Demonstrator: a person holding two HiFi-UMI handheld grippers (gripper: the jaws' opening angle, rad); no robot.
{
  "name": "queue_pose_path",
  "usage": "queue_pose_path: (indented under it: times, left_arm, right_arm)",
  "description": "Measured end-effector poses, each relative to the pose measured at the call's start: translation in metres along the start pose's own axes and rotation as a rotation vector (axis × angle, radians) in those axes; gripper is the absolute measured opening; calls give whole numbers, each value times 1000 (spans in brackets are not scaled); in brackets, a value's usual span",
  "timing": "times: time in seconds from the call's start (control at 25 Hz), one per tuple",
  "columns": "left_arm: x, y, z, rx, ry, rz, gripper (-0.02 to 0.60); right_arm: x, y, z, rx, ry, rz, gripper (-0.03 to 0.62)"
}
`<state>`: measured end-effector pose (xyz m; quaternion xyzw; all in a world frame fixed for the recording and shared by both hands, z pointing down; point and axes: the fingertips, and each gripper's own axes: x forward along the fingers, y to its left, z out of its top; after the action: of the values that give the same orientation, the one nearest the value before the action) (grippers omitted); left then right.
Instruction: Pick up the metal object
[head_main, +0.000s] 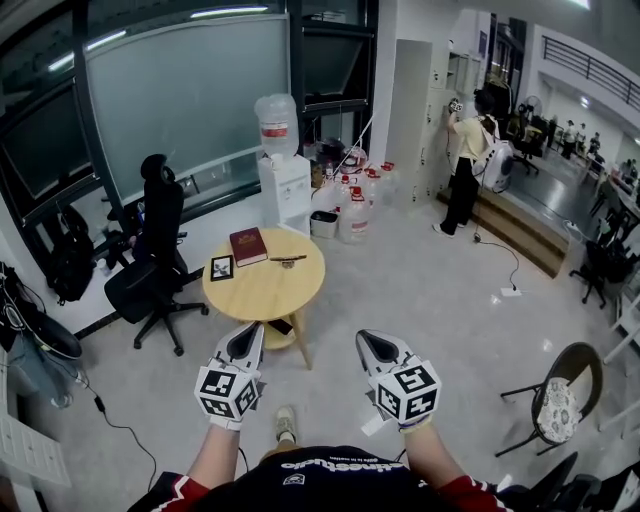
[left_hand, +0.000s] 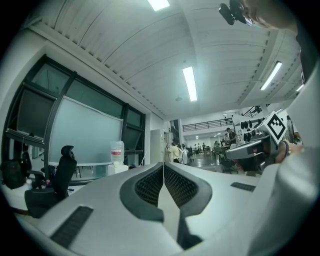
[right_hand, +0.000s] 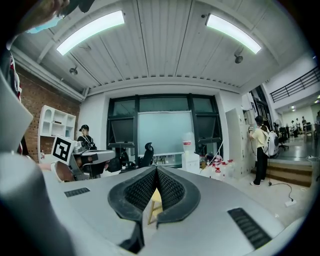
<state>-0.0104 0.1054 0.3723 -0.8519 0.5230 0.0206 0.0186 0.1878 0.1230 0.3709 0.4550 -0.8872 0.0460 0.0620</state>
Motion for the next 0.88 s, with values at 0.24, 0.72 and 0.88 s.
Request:
queue_pose_path:
  times: [0.24, 0.72, 0.88]
  left_arm:
    - [28, 9, -4, 2, -6, -7, 23]
    - [70, 61, -24, -9, 36, 34, 23]
    - [86, 90, -27, -26, 45, 39, 23]
  right_arm:
    - [17, -24, 3, -1, -11, -16, 28]
    - [85, -58, -1, 23, 50, -24, 28]
    - [110, -62, 8, 24, 49, -32, 28]
